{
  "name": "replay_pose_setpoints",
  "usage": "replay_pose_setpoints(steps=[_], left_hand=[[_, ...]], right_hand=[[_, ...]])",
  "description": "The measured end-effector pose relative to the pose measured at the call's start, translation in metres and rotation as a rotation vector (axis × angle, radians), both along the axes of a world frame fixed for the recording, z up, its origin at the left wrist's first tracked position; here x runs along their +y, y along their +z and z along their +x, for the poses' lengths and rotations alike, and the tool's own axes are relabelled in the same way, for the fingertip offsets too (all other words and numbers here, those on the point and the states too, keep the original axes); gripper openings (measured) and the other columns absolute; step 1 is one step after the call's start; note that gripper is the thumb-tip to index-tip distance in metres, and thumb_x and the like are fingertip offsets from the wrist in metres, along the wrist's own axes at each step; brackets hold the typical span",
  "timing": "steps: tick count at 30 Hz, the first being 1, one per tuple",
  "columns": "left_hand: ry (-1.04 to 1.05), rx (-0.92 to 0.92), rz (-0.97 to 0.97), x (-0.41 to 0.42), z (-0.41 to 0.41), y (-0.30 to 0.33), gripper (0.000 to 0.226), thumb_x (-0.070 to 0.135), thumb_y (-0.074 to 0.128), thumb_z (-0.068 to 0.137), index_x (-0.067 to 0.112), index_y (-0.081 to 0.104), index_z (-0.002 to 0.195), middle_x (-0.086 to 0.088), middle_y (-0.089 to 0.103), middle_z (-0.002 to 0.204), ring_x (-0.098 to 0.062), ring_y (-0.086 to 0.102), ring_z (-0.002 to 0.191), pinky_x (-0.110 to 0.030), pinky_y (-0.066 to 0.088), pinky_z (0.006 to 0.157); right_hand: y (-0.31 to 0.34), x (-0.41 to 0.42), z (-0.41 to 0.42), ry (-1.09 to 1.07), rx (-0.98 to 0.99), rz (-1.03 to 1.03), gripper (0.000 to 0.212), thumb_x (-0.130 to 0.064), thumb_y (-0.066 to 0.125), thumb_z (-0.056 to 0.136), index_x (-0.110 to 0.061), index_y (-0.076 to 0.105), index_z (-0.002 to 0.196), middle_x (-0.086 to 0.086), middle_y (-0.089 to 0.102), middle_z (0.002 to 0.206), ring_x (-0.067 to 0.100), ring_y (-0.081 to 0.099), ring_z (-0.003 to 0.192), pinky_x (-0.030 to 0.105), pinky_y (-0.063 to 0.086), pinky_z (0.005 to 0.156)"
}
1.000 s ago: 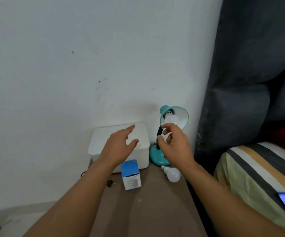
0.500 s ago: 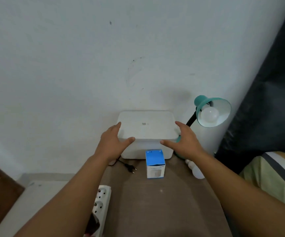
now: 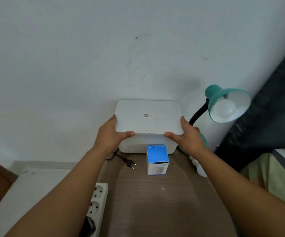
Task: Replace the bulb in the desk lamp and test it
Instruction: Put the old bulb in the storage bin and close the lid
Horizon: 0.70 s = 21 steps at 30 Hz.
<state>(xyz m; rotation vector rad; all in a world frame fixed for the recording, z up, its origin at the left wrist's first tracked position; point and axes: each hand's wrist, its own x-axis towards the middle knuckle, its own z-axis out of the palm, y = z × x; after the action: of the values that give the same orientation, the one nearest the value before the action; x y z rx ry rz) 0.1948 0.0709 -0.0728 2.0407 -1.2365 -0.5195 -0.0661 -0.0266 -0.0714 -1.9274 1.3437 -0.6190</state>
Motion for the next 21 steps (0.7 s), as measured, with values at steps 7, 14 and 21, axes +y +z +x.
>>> replay_pose_setpoints(steps=[7, 14, 21], left_hand=[[0.020, -0.020, -0.112, 0.005, 0.000, 0.011, 0.087, 0.054, 0.087, 0.065, 0.017, 0.050, 0.135, 0.007, 0.061, 0.123, -0.011, 0.056, 0.109, -0.010, 0.045, 0.081], [0.010, -0.058, -0.217, 0.046, -0.029, 0.038, 0.096, 0.044, 0.086, 0.071, 0.015, 0.038, 0.149, 0.022, 0.039, 0.130, 0.001, 0.039, 0.116, -0.009, 0.034, 0.089], [0.024, -0.005, -0.206, 0.127, -0.079, 0.018, 0.106, 0.044, 0.088, 0.068, 0.020, 0.032, 0.154, 0.019, 0.041, 0.145, 0.006, 0.035, 0.123, 0.000, 0.025, 0.097]], right_hand=[[0.008, 0.005, -0.003, 0.002, -0.065, 0.003, 0.101, -0.065, 0.072, 0.070, -0.022, 0.030, 0.151, -0.001, 0.048, 0.148, 0.018, 0.047, 0.132, 0.041, 0.041, 0.111], [0.019, 0.043, -0.021, -0.009, -0.116, -0.058, 0.111, -0.066, 0.068, 0.068, -0.021, 0.020, 0.157, -0.001, 0.033, 0.159, 0.018, 0.033, 0.144, 0.040, 0.031, 0.118], [-0.001, 0.125, -0.074, -0.044, -0.130, -0.074, 0.108, -0.063, 0.067, 0.065, -0.023, 0.025, 0.155, -0.017, 0.034, 0.144, 0.002, 0.031, 0.132, 0.021, 0.027, 0.111]])
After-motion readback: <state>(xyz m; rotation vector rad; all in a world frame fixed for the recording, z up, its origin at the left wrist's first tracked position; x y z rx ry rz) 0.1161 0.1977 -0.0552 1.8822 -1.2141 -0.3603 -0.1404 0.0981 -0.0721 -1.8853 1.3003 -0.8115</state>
